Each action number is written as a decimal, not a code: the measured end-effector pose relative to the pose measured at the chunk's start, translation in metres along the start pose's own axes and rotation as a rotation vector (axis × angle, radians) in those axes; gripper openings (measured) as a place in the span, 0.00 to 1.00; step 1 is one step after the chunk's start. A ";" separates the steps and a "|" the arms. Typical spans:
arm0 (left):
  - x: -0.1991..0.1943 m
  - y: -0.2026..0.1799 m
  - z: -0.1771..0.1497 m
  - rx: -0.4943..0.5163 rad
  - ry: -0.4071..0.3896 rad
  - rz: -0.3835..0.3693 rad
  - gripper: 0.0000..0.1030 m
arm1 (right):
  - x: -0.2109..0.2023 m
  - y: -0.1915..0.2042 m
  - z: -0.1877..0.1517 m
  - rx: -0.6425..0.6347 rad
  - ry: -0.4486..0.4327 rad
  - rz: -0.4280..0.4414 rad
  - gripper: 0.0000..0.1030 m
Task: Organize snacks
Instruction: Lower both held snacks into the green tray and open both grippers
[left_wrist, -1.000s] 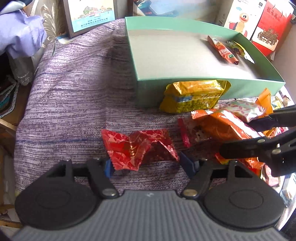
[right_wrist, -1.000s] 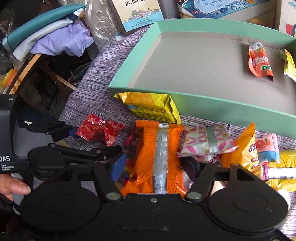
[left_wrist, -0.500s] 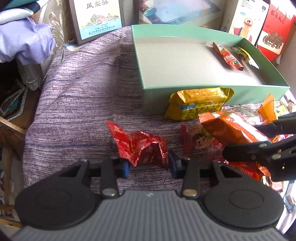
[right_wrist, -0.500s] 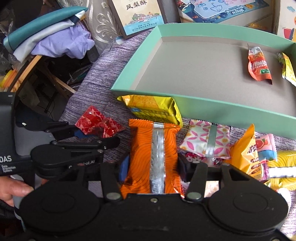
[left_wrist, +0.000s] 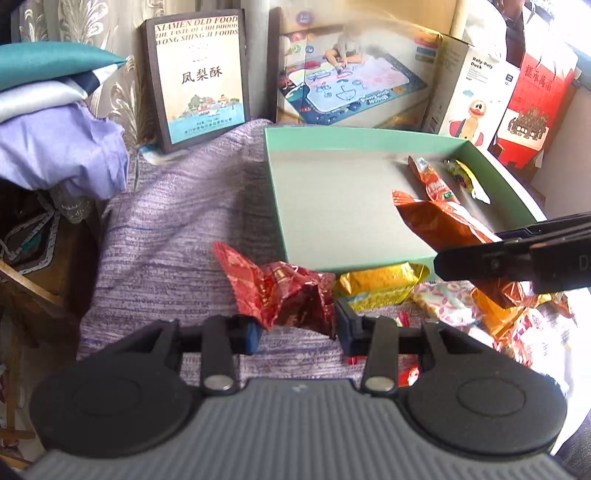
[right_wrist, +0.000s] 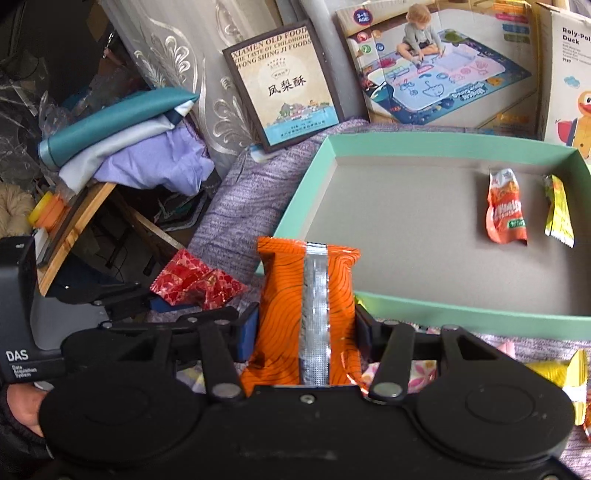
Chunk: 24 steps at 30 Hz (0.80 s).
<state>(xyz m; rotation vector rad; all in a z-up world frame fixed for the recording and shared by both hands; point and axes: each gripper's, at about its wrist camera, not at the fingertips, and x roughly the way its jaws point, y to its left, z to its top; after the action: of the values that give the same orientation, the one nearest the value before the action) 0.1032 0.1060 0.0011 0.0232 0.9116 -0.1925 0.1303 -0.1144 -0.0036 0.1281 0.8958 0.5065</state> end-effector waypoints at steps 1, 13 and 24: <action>0.002 0.000 0.008 0.002 -0.008 0.001 0.38 | 0.002 -0.003 0.007 0.004 -0.008 -0.011 0.49; 0.094 -0.010 0.114 0.022 -0.006 -0.002 0.38 | 0.070 -0.075 0.093 0.119 -0.076 -0.168 0.50; 0.148 -0.017 0.148 -0.003 -0.030 0.080 1.00 | 0.114 -0.108 0.124 0.216 -0.095 -0.186 0.89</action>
<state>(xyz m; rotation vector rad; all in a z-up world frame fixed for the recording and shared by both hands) 0.3047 0.0514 -0.0234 0.0534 0.8798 -0.1169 0.3247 -0.1428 -0.0417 0.2611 0.8581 0.2275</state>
